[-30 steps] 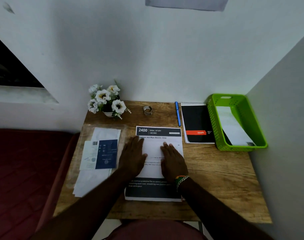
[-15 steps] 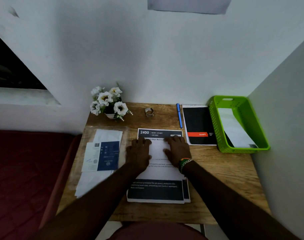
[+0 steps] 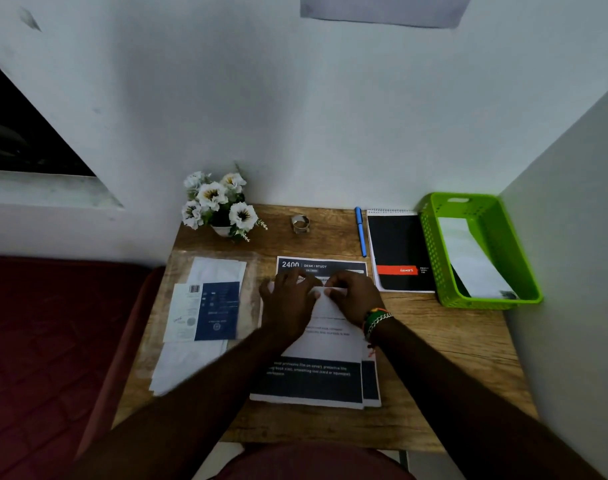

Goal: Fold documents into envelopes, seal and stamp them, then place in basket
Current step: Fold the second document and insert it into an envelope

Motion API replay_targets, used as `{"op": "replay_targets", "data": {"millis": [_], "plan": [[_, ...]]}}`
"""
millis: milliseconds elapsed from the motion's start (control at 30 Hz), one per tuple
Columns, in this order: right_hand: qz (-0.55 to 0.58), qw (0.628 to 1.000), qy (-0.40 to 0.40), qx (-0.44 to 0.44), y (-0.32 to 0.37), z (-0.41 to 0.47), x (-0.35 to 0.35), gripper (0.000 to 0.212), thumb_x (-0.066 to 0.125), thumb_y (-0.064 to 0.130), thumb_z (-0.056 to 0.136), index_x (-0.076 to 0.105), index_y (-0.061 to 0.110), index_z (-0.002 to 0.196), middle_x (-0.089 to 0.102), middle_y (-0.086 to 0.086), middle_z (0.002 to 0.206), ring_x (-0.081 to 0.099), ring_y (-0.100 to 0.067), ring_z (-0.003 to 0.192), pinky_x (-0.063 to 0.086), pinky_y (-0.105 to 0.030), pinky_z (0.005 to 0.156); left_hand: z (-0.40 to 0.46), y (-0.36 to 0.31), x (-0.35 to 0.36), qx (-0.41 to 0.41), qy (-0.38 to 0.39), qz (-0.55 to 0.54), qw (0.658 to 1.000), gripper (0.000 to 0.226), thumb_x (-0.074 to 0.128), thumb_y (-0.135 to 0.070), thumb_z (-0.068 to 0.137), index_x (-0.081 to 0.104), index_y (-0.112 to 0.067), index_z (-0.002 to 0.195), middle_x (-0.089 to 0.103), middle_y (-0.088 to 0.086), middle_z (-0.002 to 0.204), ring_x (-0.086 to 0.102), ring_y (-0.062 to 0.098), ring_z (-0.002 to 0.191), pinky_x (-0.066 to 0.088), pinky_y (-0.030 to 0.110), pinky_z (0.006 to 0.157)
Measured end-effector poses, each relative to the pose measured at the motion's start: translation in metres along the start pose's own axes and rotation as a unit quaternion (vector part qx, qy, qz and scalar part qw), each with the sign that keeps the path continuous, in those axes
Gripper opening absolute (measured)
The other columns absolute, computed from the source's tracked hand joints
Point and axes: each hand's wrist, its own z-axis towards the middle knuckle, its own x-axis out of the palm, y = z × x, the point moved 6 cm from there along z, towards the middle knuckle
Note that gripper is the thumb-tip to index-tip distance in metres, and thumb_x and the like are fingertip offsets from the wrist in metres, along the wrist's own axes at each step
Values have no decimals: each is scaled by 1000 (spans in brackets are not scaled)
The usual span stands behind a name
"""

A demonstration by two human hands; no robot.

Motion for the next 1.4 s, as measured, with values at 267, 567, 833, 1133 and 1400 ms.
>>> {"op": "replay_targets", "data": {"millis": [267,567,833,1133,1400], "plan": [[31,998,-53,-6,-7,-4,-19,4,73,29,85,71,30,81,72,13,88,64,-8,89,48,-28,83,9,18,-28,0,-31,18,999,20,50,-37,100,64,-38,114,59,-11,128,48,18,127,21,54,110],[50,997,-63,3,-19,-4,-27,2,77,28,83,77,27,84,75,10,91,67,-10,91,52,-31,90,10,50,-43,20,-61,-112,992,16,62,-43,94,69,-31,102,66,-7,110,61,14,100,48,39,89],[67,996,-63,2,-19,-8,-26,2,78,27,83,78,26,85,76,10,92,67,-10,93,52,-34,93,6,42,-29,11,-44,-150,988,8,62,-31,95,66,-31,88,62,-11,91,59,12,89,49,37,84],[96,989,-95,53,-48,-20,-40,11,79,17,82,74,25,76,70,13,78,64,-3,79,51,-30,86,1,72,-26,-20,-57,-169,984,10,63,-23,96,65,-26,87,65,-6,90,60,14,86,44,31,75],[136,980,-142,31,-56,-27,-54,11,77,10,82,71,19,79,72,4,83,67,-15,83,56,-38,84,-6,63,-32,4,-79,-221,972,6,67,-18,92,70,-24,93,68,-9,95,62,6,89,53,32,83]]}}
